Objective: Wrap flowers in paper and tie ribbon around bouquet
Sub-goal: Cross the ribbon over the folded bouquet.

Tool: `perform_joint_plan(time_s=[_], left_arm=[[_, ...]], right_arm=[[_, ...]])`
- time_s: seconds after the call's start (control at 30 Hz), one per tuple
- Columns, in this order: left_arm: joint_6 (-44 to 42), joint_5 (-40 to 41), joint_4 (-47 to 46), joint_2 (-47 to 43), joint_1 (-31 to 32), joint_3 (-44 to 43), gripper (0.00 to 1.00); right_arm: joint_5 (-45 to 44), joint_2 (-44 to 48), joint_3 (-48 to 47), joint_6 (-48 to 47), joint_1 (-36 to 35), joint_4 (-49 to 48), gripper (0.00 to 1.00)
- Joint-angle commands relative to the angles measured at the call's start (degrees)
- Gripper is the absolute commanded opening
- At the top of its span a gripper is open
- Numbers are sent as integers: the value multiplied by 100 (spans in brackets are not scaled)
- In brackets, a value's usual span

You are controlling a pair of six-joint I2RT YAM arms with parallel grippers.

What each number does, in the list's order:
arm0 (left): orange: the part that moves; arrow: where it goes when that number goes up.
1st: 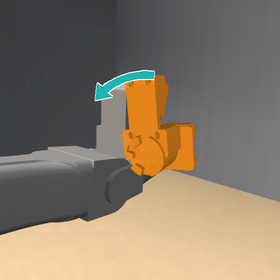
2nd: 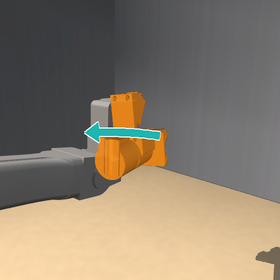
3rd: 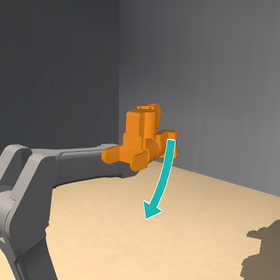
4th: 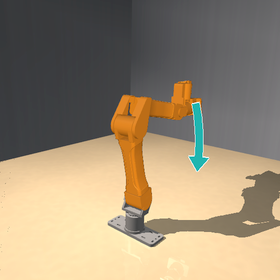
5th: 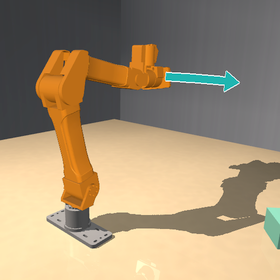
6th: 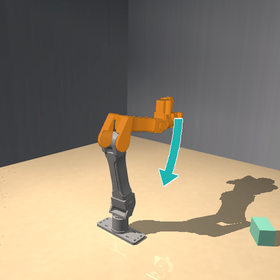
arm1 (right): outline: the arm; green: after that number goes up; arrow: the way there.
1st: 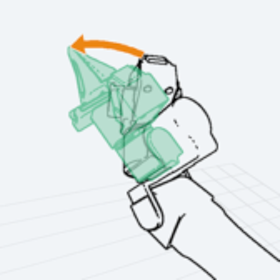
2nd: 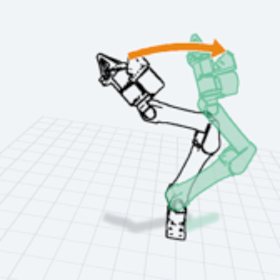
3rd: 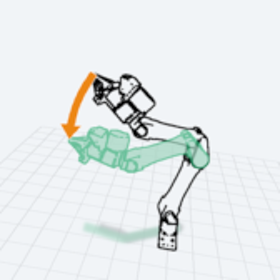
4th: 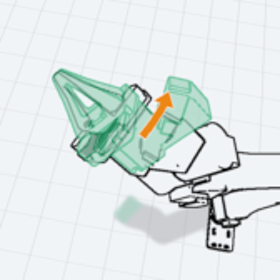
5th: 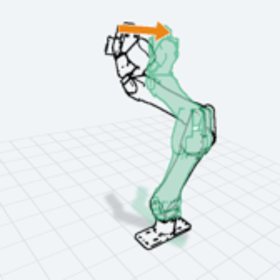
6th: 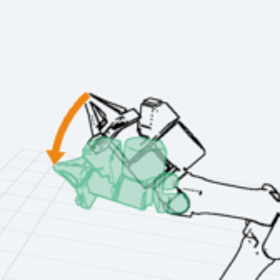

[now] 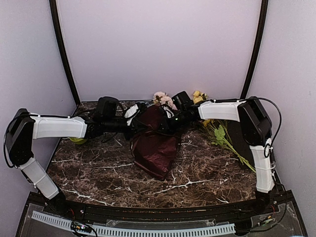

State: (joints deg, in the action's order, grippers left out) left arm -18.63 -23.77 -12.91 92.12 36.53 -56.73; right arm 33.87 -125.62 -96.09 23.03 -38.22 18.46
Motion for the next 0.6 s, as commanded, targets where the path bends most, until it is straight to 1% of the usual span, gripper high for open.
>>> perform_joint_plan(time_s=[0.0,0.13,0.23,0.3,0.33,0.43,0.57], left_arm=[[115,-14,-185,-119,3,-11,0],[183,229,-181,48,-6,-71,0],[219,406,-151,180,-4,-150,0],[257,527,-146,271,-6,-186,0],[284,556,-153,312,-3,-199,0],[324,618,-250,354,-6,-190,0],[355,768,-301,470,-6,-255,0]], right_arm=[[410,498,295,-401,-39,-63,19],[448,634,380,-522,-37,23,22],[383,714,337,-514,-37,74,23],[262,732,208,-472,-29,145,25],[128,731,113,-445,-26,213,29],[-317,749,-68,-346,0,259,38],[-734,726,-232,-177,79,291,39]])
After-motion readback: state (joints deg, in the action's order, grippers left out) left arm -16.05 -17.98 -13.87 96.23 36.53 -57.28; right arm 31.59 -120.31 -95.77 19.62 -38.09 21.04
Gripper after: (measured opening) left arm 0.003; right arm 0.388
